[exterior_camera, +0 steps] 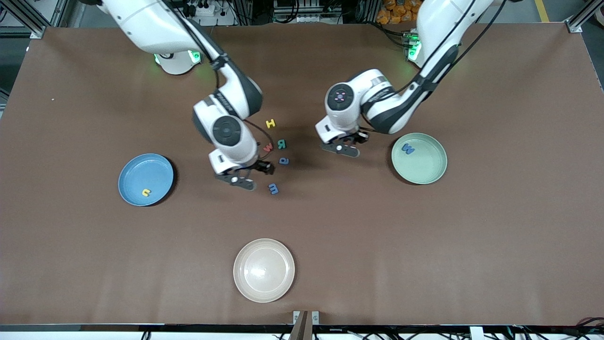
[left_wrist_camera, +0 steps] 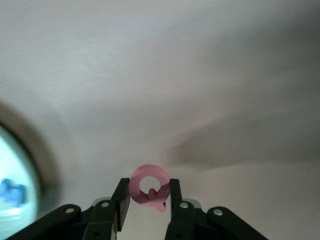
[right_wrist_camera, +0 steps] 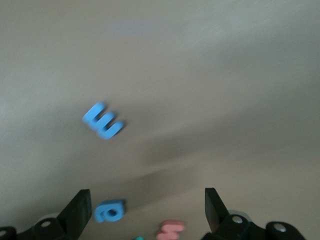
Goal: Sort upper and lower case letters into plates
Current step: 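Grasp the pink Q with the left gripper while the right gripper returns, then place the Q on the green plate while the right gripper grasps a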
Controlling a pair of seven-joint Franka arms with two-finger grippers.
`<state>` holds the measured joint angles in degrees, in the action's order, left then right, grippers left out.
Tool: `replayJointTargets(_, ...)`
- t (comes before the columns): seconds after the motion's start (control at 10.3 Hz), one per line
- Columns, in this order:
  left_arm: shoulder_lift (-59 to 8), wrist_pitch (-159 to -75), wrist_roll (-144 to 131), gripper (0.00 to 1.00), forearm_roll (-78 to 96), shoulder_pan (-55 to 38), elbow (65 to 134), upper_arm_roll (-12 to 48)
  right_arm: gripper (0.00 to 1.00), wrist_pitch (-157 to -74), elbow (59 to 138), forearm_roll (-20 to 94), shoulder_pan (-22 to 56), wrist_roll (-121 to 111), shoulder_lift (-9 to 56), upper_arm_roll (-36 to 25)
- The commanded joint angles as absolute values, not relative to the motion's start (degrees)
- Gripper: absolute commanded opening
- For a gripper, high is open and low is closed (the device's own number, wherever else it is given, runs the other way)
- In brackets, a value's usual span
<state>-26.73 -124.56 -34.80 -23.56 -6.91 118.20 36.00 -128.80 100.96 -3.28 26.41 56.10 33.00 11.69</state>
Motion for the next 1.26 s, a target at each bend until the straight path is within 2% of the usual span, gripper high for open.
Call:
replayJointTargets(0.0,-20.6,-124.6,-25.1,0.15,-22.2,3.2,124.2,40.8,1.0,-129.9,94.8,-2.4,29.4,57.2,38.7,11.6)
replayJointTargets(0.29,-20.7,-124.5,-8.7,0.15,-22.2,18.2,125.2,45.1,1.0,-133.2,96.4,-3.0,31.6,59.2,40.1,11.7)
replayJointTargets(0.48,-21.0,-125.2,-4.8,0.15,-22.5,21.7,126.7,45.1,1.0,-134.9,100.2,-3.9,30.8,59.1,39.5,13.3)
replayJointTargets(0.58,-21.2,-126.7,-1.8,0.15,-22.8,23.7,127.7,45.1,1.0,-139.3,103.1,-4.1,29.8,59.1,38.9,14.2)
replayJointTargets(0.87,-23.2,-131.7,3.2,0.16,-23.5,27.9,130.2,45.0,1.0,-141.4,103.9,-4.0,29.7,60.1,38.8,14.4)
replayJointTargets(1.07,-23.5,-131.9,3.5,0.25,-23.9,28.6,130.3,45.0,1.0,-141.3,104.0,-4.0,29.7,60.1,38.8,14.4)
replayJointTargets(1.16,-23.5,-131.9,3.5,0.26,-23.9,28.6,130.3,45.0,0.93,-141.3,104.0,-4.1,29.7,60.1,38.8,14.4)
